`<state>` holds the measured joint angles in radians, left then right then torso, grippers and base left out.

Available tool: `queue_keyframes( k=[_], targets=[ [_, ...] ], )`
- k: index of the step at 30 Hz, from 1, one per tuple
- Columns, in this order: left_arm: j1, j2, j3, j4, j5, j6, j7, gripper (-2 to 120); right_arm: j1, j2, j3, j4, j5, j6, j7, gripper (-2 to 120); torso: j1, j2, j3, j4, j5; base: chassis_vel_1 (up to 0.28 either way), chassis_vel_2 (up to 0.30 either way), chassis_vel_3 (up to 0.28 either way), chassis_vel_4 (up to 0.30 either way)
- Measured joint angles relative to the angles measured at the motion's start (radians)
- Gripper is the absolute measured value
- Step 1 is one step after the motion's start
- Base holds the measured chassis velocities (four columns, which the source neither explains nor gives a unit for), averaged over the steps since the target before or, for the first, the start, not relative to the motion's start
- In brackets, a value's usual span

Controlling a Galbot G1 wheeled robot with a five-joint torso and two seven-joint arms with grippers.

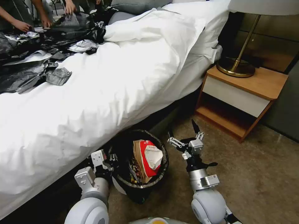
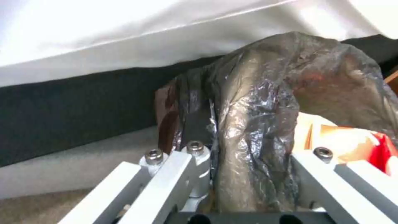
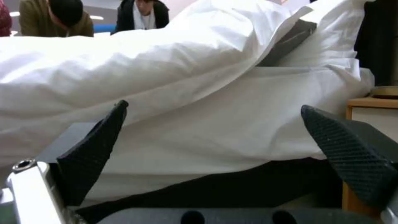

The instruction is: Pick up the trash bin, then pick up the garbage from the floor and place it into the trash bin.

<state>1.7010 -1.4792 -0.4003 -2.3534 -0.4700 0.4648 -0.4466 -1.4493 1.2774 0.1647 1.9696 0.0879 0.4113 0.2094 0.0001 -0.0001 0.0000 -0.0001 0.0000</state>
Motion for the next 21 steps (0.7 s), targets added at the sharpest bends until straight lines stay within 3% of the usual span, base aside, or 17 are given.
queue_keyframes(
  k=[7,21],
  targets=[
    [-0.005,-0.001,-0.001,0.000,0.000,0.000,-0.001,91,-0.002,0.001,0.003,0.001,0.000,0.004,-0.003,100,0.000,0.000,0.000,0.0000,0.0002,0.157,-0.130,-0.139,0.145],
    [-0.004,0.000,-0.002,0.000,-0.001,0.000,-0.002,92,-0.001,0.007,0.005,-0.002,-0.008,0.020,-0.005,100,0.000,0.000,0.000,0.0001,0.0000,0.231,-0.240,-0.245,0.231]
  ],
)
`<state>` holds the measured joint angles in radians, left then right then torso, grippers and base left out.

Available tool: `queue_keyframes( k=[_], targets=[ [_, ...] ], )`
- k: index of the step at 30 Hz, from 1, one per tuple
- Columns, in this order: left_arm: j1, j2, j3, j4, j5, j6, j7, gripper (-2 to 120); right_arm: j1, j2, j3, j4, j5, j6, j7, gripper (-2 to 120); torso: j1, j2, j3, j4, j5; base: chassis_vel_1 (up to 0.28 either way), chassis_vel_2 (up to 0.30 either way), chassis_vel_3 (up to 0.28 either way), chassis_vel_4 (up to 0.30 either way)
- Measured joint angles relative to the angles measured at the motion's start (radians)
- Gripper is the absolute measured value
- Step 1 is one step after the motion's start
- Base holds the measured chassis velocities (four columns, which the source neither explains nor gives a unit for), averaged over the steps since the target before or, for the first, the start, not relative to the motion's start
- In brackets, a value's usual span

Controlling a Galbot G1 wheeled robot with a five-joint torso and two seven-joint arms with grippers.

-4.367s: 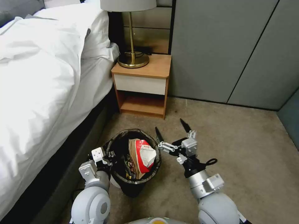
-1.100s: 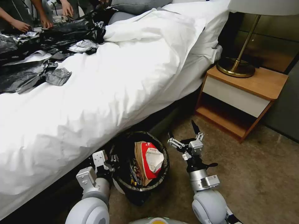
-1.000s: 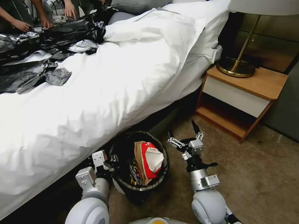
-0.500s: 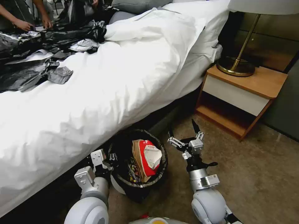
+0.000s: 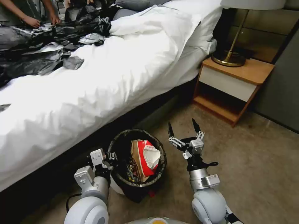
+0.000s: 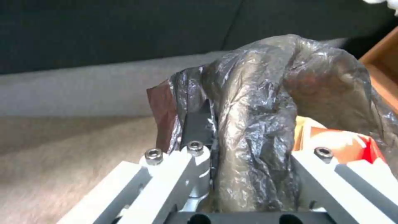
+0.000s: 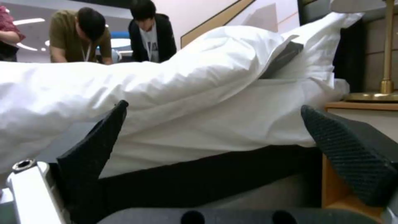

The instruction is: Pick up the trash bin, then pick up the garbage from the floor and place it into the trash bin.

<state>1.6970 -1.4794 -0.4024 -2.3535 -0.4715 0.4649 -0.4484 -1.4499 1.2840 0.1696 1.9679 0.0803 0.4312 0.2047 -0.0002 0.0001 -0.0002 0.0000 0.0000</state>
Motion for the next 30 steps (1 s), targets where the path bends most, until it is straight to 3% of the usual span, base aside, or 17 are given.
queue_keyframes(
  k=[30],
  targets=[
    [0.007,-0.002,0.004,-0.007,-0.004,-0.001,-0.001,92,-0.003,0.005,0.012,0.002,-0.037,0.025,-0.007,100,0.000,0.000,0.000,-0.0001,0.0000,0.005,-0.008,-0.003,0.004]
  ],
)
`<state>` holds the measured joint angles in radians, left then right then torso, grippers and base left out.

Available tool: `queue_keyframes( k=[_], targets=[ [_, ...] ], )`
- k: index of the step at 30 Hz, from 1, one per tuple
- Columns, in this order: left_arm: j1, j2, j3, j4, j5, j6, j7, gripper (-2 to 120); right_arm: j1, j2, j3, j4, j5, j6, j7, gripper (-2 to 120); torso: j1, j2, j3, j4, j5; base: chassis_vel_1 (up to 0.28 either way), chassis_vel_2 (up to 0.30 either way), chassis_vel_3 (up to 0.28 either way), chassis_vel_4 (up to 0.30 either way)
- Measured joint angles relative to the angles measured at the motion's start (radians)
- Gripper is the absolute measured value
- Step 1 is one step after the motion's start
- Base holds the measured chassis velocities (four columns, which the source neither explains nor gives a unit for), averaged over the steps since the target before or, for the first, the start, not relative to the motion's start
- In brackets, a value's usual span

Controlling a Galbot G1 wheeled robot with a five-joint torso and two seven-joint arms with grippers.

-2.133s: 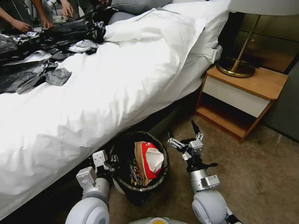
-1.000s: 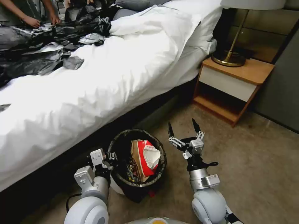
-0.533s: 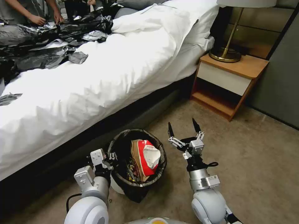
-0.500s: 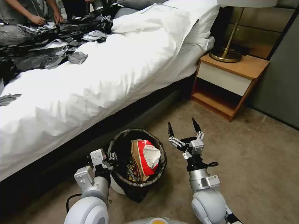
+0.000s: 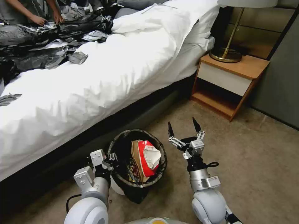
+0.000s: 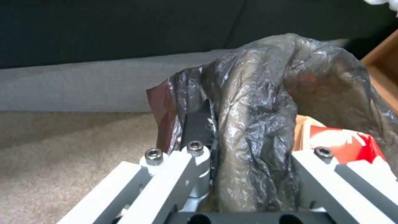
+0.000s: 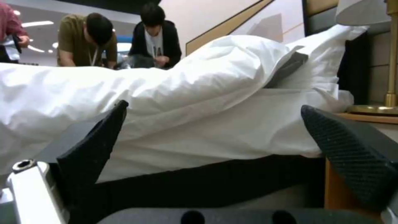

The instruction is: Pick up the trash bin, then pick up the garbage from the floor and place it into the trash bin.

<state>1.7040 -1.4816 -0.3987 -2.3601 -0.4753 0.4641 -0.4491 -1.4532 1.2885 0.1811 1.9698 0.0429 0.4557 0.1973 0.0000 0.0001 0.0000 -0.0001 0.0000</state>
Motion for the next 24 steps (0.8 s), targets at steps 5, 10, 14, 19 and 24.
queue_keyframes(
  k=[5,10,14,19,24],
  targets=[
    [0.000,0.000,0.000,-0.002,0.000,0.000,0.000,92,0.002,-0.003,0.002,0.000,-0.010,0.000,0.000,100,0.000,0.000,0.000,0.0000,0.0000,0.026,0.023,0.033,0.025],
    [0.004,0.002,0.000,-0.006,0.000,0.000,0.000,92,0.003,-0.006,0.003,0.000,-0.017,0.000,0.002,100,0.000,0.000,0.000,0.0000,0.0000,0.057,0.067,0.063,0.055],
    [0.009,0.003,-0.001,-0.009,0.001,0.000,0.000,92,0.004,-0.008,0.003,0.000,-0.018,-0.001,0.001,100,0.000,0.000,0.000,0.0001,0.0001,0.077,0.082,0.091,0.088],
    [0.012,0.003,0.000,-0.012,0.002,0.000,0.000,92,0.005,-0.011,0.002,0.000,-0.018,-0.002,0.001,100,0.000,0.000,0.000,0.0000,0.0001,0.111,0.112,0.109,0.111],
    [0.014,0.003,0.000,-0.013,0.004,0.000,0.000,92,0.004,-0.014,0.004,0.001,-0.018,0.000,-0.001,100,0.000,0.000,0.000,0.0000,0.0000,0.131,0.116,0.125,0.129]
  ],
)
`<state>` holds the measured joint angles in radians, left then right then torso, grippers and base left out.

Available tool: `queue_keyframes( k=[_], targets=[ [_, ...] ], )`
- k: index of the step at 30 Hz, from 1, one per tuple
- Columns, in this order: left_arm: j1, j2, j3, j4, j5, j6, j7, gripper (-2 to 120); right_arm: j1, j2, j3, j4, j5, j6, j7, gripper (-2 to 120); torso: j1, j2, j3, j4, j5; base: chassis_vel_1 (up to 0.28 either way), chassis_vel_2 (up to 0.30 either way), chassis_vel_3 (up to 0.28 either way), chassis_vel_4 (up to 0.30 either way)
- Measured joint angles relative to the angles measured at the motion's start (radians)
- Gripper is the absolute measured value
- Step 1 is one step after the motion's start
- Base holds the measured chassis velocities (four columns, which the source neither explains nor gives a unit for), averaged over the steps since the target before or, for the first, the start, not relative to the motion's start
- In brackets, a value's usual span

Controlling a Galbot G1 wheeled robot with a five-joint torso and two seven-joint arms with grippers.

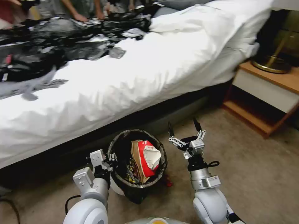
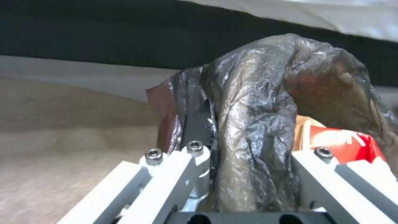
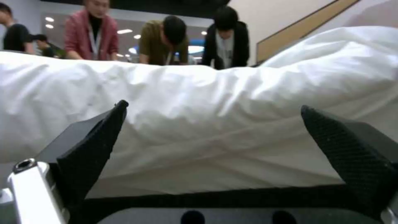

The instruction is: Pick up the trash bin, then pick up the garbage from the floor and place it into the trash bin.

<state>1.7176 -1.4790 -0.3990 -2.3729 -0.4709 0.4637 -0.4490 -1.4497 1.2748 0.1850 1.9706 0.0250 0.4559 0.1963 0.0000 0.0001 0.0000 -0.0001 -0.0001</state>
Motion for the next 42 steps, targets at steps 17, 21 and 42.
queue_keyframes(
  k=[17,21,42],
  targets=[
    [-0.004,0.000,-0.001,0.002,0.006,-0.020,0.005,93,-0.003,-0.003,0.005,0.003,0.001,0.006,-0.018,100,0.000,0.000,0.000,-0.0001,0.0001,0.105,0.096,0.096,0.100],
    [-0.005,0.001,-0.001,0.002,0.005,-0.021,0.005,93,-0.003,-0.015,0.016,0.005,0.005,0.004,-0.030,100,0.000,0.000,0.000,-0.0002,0.0002,0.000,0.000,0.000,0.000],
    [-0.023,0.003,-0.003,0.015,0.003,-0.026,0.005,93,-0.129,-0.402,-0.029,0.163,0.369,-0.422,0.190,100,0.000,0.000,0.000,-0.0001,0.0002,0.000,0.000,0.000,0.000]
  ],
)
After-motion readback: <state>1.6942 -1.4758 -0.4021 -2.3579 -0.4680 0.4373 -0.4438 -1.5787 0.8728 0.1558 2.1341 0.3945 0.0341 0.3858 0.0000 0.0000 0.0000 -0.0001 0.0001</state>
